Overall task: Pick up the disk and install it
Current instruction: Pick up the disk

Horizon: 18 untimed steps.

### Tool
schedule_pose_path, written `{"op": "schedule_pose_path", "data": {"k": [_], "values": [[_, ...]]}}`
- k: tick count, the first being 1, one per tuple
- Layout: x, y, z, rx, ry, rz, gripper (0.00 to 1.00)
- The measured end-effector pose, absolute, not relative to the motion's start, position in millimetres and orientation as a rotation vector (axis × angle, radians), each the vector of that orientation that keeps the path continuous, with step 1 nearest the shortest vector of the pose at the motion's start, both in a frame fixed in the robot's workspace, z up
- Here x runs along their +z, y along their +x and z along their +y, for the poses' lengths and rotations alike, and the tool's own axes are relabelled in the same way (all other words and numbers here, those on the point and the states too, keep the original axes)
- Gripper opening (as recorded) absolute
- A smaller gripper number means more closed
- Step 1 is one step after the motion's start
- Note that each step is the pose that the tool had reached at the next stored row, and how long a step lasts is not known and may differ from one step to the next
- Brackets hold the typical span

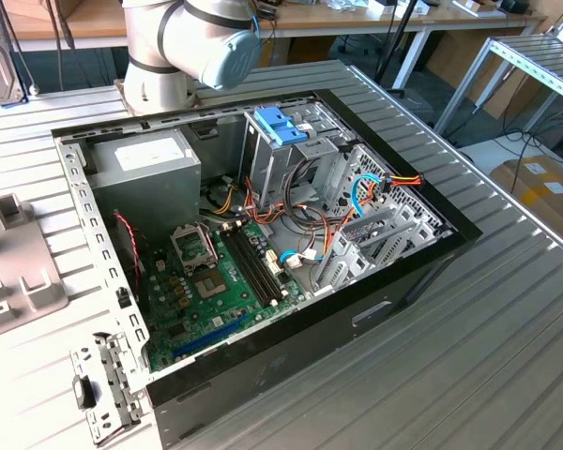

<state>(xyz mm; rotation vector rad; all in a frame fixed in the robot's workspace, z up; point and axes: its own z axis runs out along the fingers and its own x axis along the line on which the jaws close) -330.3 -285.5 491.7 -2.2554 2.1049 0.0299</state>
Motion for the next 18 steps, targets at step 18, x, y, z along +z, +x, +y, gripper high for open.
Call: {"op": "schedule_pose_path", "data": {"k": [18], "values": [[492,-310,-285,0.030,-2.255,2.105,0.37]]}}
